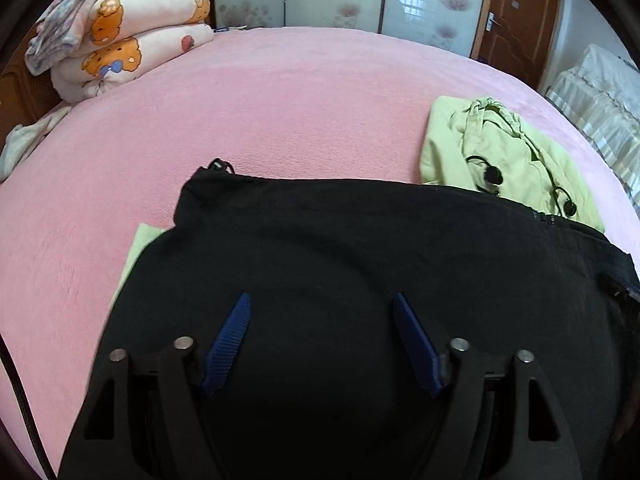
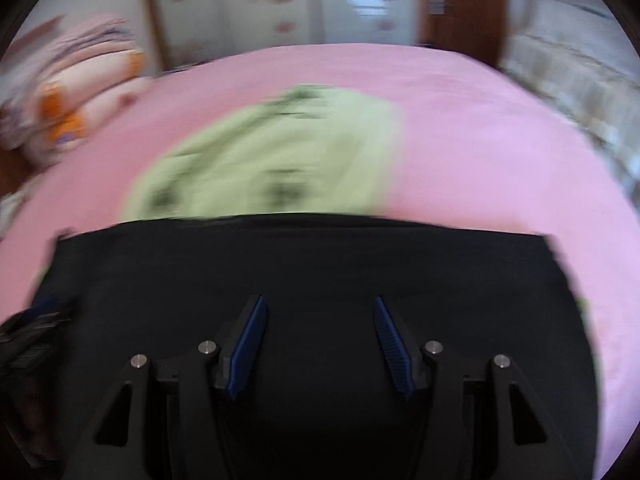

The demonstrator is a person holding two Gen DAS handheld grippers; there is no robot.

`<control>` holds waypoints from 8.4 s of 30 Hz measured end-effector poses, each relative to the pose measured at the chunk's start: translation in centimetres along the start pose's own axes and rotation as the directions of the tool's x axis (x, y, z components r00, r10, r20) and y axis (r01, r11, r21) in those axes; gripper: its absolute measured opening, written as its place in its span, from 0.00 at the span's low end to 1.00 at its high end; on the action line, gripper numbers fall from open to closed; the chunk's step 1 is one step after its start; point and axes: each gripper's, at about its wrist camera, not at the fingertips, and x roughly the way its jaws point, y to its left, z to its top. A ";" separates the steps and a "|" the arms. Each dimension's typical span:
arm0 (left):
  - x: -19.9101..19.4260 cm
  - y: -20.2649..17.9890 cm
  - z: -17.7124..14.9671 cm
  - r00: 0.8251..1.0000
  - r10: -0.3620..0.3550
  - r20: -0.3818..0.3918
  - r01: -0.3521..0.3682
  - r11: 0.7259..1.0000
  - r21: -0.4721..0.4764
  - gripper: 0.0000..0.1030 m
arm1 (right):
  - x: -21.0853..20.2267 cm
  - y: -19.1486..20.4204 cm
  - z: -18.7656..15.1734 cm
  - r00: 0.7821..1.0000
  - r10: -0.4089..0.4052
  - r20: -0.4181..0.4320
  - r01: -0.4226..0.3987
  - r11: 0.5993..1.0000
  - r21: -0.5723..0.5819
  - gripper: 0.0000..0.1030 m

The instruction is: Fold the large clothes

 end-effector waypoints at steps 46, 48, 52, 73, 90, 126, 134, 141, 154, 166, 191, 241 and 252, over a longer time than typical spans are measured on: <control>-9.5 15.9 -9.1 0.973 -0.147 -0.176 0.137 0.988 -0.067 0.66 | -12.0 -17.0 -14.9 0.966 0.184 -0.181 -0.159 0.977 0.144 0.26; -9.5 14.7 -9.1 0.975 -0.130 -0.180 0.130 0.991 -0.011 0.56 | -12.1 -17.0 -15.0 0.967 0.183 -0.178 -0.160 0.978 0.136 0.22; -8.9 13.0 -9.2 0.969 -0.135 -0.205 0.145 0.989 0.036 0.27 | -12.3 -16.4 -15.1 0.973 0.155 -0.170 -0.139 0.985 0.098 0.17; -10.9 12.4 -11.8 0.987 -0.025 -0.160 0.042 0.994 0.103 0.19 | -13.1 -17.4 -18.7 0.983 0.131 -0.125 -0.106 0.976 0.190 0.11; -9.8 3.2 -8.4 0.998 -0.044 -0.041 0.044 0.999 -0.012 0.46 | -11.9 0.2 -12.0 0.986 0.169 -0.002 -0.169 0.982 -0.086 0.42; -8.5 10.7 -7.7 0.984 0.151 -0.098 -0.149 0.988 0.027 0.87 | -8.5 -12.8 -13.8 0.986 -0.091 -0.139 0.104 0.991 0.087 0.51; -8.8 9.4 -4.5 0.977 0.158 -0.144 -0.134 0.977 0.165 0.87 | -8.1 -12.4 -12.3 0.960 -0.075 -0.271 0.087 0.996 0.034 0.51; -8.3 7.0 1.4 0.964 0.139 -0.225 -0.074 0.958 0.276 0.87 | -8.0 -10.9 -8.2 0.888 -0.137 -0.440 0.118 0.991 -0.070 0.52; -1.9 -1.0 13.0 0.953 0.082 -0.293 -0.002 0.965 0.264 0.87 | -4.6 -6.4 6.0 0.916 -0.009 -0.401 -0.001 1.000 -0.025 0.58; 8.8 -7.4 20.2 0.970 0.049 -0.236 0.007 0.973 0.230 0.87 | 8.0 -6.4 15.9 0.946 0.201 -0.255 -0.123 0.948 0.292 0.58; -2.1 -3.6 18.6 0.918 -0.383 0.106 0.371 0.921 0.116 0.01 | -1.7 0.2 16.6 0.941 0.264 0.213 -0.242 0.962 -0.126 0.06; -4.5 2.9 -1.4 0.762 -0.623 -0.176 0.573 0.776 -0.264 0.07 | -5.0 -2.3 -9.1 0.837 0.536 -0.107 -0.495 0.827 0.267 0.09; -5.8 1.5 -4.2 0.875 -0.445 -0.192 0.439 0.895 -0.074 0.08 | -5.2 -2.0 -13.2 0.875 0.479 -0.071 -0.449 0.858 0.248 0.05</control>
